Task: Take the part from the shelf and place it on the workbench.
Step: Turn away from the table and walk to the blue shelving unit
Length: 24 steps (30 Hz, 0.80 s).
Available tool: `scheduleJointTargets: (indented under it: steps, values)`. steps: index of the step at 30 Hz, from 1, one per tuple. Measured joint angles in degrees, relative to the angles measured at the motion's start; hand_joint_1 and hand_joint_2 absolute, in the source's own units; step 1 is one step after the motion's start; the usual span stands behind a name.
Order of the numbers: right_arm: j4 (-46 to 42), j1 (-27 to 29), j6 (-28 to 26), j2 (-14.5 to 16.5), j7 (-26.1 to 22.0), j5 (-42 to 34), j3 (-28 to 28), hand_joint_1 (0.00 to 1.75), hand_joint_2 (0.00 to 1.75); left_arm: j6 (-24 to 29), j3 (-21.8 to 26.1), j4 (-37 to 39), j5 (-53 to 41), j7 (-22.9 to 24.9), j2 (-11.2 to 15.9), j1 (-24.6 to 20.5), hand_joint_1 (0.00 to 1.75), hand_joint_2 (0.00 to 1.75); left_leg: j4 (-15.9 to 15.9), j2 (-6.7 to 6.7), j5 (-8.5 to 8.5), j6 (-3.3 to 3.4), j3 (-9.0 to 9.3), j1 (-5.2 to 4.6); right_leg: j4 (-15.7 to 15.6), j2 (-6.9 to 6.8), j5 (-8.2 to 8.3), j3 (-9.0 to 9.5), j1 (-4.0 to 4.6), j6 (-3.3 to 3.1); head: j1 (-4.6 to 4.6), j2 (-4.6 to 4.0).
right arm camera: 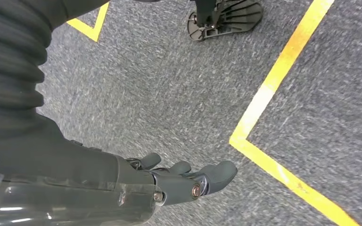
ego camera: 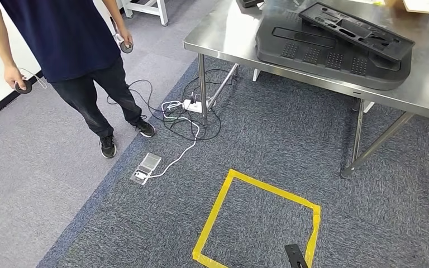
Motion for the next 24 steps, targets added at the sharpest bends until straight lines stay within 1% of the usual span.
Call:
scheduleJointTargets:
  steps: [1, 2, 3, 4, 5, 6, 7, 8, 9, 10, 11, 12, 13, 14, 15, 16, 17, 18, 19, 20, 21, 22, 23, 24]
  values:
    - [0.00, 0.00, 0.03, -0.01, -0.05, -0.06, 0.22, 0.00, 1.75, -0.07, 0.00, 0.01, 0.00, -0.16, 0.00, -0.13, 0.00, 0.00, -4.17, 0.96, 1.50, 0.36, 1.90, -0.15, 0.12, -0.24, -0.17, 0.11, 0.10, 0.24, -0.20, 0.00]
    - [0.00, 0.01, 0.08, -0.01, -0.08, -0.09, 0.39, 0.00, 1.75, -0.16, 0.00, 0.02, -0.01, -0.28, 0.00, -0.23, 0.00, 0.00, -6.71, 1.62, 2.30, 0.70, 2.97, -0.31, 0.18, -0.53, -0.29, 0.19, 0.20, 0.52, -0.21, 0.00]
    - [0.00, 0.02, 0.15, -0.01, -0.10, -0.09, 0.53, 0.00, 1.75, -0.23, 0.00, 0.03, 0.00, -0.37, -0.01, -0.30, 0.00, 0.00, -7.82, 1.68, 2.52, 0.98, 3.27, -0.44, 0.23, -0.86, -0.40, 0.21, 0.28, 0.83, -0.21, 0.00]
    - [0.01, 0.00, 0.23, -0.02, -0.11, -0.07, 0.67, 0.00, 1.75, -0.29, 0.00, 0.05, 0.01, -0.43, -0.01, -0.28, 0.00, 0.00, -8.19, 1.26, 2.63, 1.31, 3.23, -0.37, 0.23, -1.25, -0.46, 0.24, 0.30, 1.14, -0.15, 0.00]
    - [0.00, -0.02, 0.30, -0.07, -0.11, -0.04, 0.85, 0.00, 1.75, -0.34, 0.00, 0.07, 0.02, -0.46, 0.00, -0.17, 0.00, 0.00, -8.29, 0.88, 2.80, 1.61, 3.20, -0.27, 0.41, -1.34, -0.77, 0.24, 0.23, 1.44, -0.01, 0.00]
    - [-0.01, -0.05, 0.38, -0.10, -0.11, -0.02, 1.08, 0.00, 1.75, -0.36, 0.00, 0.09, 0.04, -0.49, 0.00, -0.06, 0.00, 0.00, -8.52, 0.50, 3.01, 1.97, 3.20, -0.15, 1.60, -1.01, -1.82, -0.24, 0.17, 1.73, 0.08, 0.00]
    - [0.00, -0.07, 0.47, -0.13, -0.10, 0.02, 1.29, 0.00, 1.75, -0.38, 0.00, 0.12, 0.06, -0.52, 0.01, 0.04, 0.00, 0.00, -8.76, 0.19, 3.26, 2.30, 3.22, -0.01, 4.25, -0.45, -3.63, -1.38, 0.11, 2.00, 0.25, 0.00]
    - [0.00, -0.05, 0.56, -0.16, -0.09, 0.04, 1.45, 0.00, 1.75, -0.39, 0.00, 0.14, 0.08, -0.55, 0.01, 0.10, 0.00, 0.00, -8.88, -0.10, 3.41, 2.52, 3.21, 0.04, 8.24, 0.27, -6.01, -3.15, 0.02, 2.22, 0.49, 0.00]
    - [0.01, 0.00, 0.63, -0.18, -0.07, 0.05, 1.56, 0.00, 1.75, -0.40, 0.00, 0.16, 0.09, -0.56, 0.01, 0.18, 0.00, 0.00, -8.91, -0.44, 3.48, 2.66, 3.15, 0.02, 13.23, 0.78, -8.51, -5.45, 0.02, 2.38, 0.81, 0.00]
    - [0.01, 0.07, 0.67, -0.22, -0.05, 0.07, 1.65, 0.00, 1.75, -0.42, 0.00, 0.19, 0.09, -0.57, 0.01, 0.28, 0.00, 0.00, -8.90, -0.77, 3.49, 2.70, 3.12, 0.01, 17.73, 1.00, -10.26, -7.55, 0.00, 2.50, 1.09, 0.00]
    - [0.01, 0.13, 0.69, -0.28, -0.03, 0.07, 1.76, 0.00, 1.75, -0.43, 0.00, 0.20, 0.09, -0.57, 0.01, 0.42, 0.00, 0.00, -8.89, -1.18, 3.47, 2.70, 3.15, 0.00, 20.41, 1.09, -10.80, -8.90, -0.01, 2.55, 1.37, 0.00]
    - [0.01, 0.15, 0.70, -0.32, -0.02, 0.07, 1.87, 0.00, 1.75, -0.44, 0.00, 0.22, 0.09, -0.57, 0.01, 0.56, 0.00, 0.00, -8.88, -1.61, 3.44, 2.68, 3.23, 0.01, 20.79, 1.16, -10.11, -9.21, -0.02, 2.53, 1.63, 0.00]
    - [0.01, 0.15, 0.72, -0.35, -0.02, 0.07, 2.00, 0.00, 1.75, -0.44, 0.00, 0.24, 0.09, -0.57, 0.01, 0.63, 0.00, 0.00, -8.87, -2.07, 3.40, 2.62, 3.34, 0.05, 18.56, 1.28, -8.29, -8.33, -0.04, 2.46, 1.87, 0.00]
    - [0.01, 0.12, 0.74, -0.39, -0.03, 0.07, 2.13, 0.00, 1.75, -0.45, 0.00, 0.25, 0.09, -0.59, 0.01, 0.66, 0.00, 0.00, -8.86, -2.57, 3.34, 2.51, 3.49, 0.10, 14.47, 1.70, -5.87, -6.58, -0.06, 2.34, 2.12, 0.00]
    - [0.01, 0.10, 0.78, -0.42, -0.02, 0.08, 2.30, 0.00, 1.75, -0.47, 0.00, 0.26, 0.11, -0.63, 0.01, 0.66, 0.00, 0.00, -8.82, -3.00, 3.24, 2.32, 3.56, 0.10, 10.02, 2.76, -3.63, -4.68, -0.07, 2.21, 2.38, 0.00]
    - [0.01, 0.09, 0.83, -0.46, -0.01, 0.09, 2.51, 0.00, 1.75, -0.49, 0.00, 0.26, 0.16, -0.69, 0.01, 0.63, 0.00, 0.00, -8.63, -3.48, 3.09, 2.05, 3.51, 0.03, 5.77, 3.73, -1.77, -2.98, -0.09, 2.05, 2.68, 0.00]
    - [0.01, 0.09, 0.94, -0.53, 0.04, 0.10, 2.72, 0.00, 1.75, -0.51, 0.00, 0.26, 0.23, -0.79, 0.01, 0.65, 0.00, 0.00, -8.49, -3.88, 2.98, 1.77, 3.45, -0.06, 3.06, 4.45, -0.69, -1.89, -0.09, 1.81, 2.85, 0.00]
    - [0.01, 0.10, 1.07, -0.59, 0.11, 0.10, 2.90, 0.00, 1.75, -0.52, 0.00, 0.26, 0.32, -0.94, 0.01, 0.71, 0.00, 0.00, -8.37, -4.24, 2.89, 1.48, 3.36, -0.16, 1.71, 4.77, -0.25, -1.39, -0.10, 1.59, 2.83, 0.00]
    - [0.01, 0.09, 1.21, -0.64, 0.17, 0.07, 3.07, 0.00, 1.75, -0.52, 0.00, 0.27, 0.42, -1.10, 0.01, 0.83, 0.00, 0.00, -8.29, -4.62, 2.85, 1.20, 3.30, -0.21, 1.03, 4.37, 0.01, -1.13, -0.13, 1.27, 2.68, 0.00]
    - [0.01, 0.05, 1.36, -0.68, 0.22, 0.03, 3.25, 0.00, 1.75, -0.51, 0.00, 0.30, 0.52, -1.26, 0.02, 1.02, 0.00, 0.00, -8.12, -4.65, 2.67, 0.94, 3.33, -0.17, 0.96, 3.85, 0.07, -1.07, -0.17, 0.91, 2.38, 0.00]
    - [0.00, 0.00, 1.45, -0.70, 0.22, -0.02, 3.43, 0.00, 1.75, -0.49, 0.00, 0.32, 0.60, -1.39, 0.03, 1.16, 0.00, 0.00, -7.15, -4.31, 1.93, 0.64, 2.97, -0.15, 0.65, 3.45, 0.23, -0.97, -0.22, 0.58, 2.04, 0.00]
    - [0.00, -0.02, 1.51, -0.74, 0.22, -0.09, 3.60, 0.00, 1.75, -0.46, 0.00, 0.33, 0.67, -1.48, 0.03, 1.26, 0.00, 0.00, -4.82, -3.77, 0.45, 0.34, 1.99, -0.13, 0.34, 2.98, 0.42, -0.88, -0.26, 0.22, 1.66, 0.00]
    - [0.00, -0.02, 1.56, -0.80, 0.22, -0.14, 3.71, 0.00, 1.75, -0.44, 0.00, 0.34, 0.70, -1.52, 0.03, 1.31, 0.00, 0.00, -1.03, -3.09, -1.69, 0.04, 0.33, -0.07, 0.07, 2.43, 0.56, -0.81, -0.26, -0.04, 1.28, 0.00]
    - [0.00, 0.02, 1.57, -0.86, 0.24, -0.20, 3.77, 0.00, 1.75, -0.43, 0.00, 0.34, 0.72, -1.56, 0.03, 1.33, 0.00, 0.00, 3.67, -2.60, -4.04, -0.22, -1.87, -0.02, -0.06, 1.95, 0.61, -0.78, -0.21, -0.21, 0.92, 0.00]
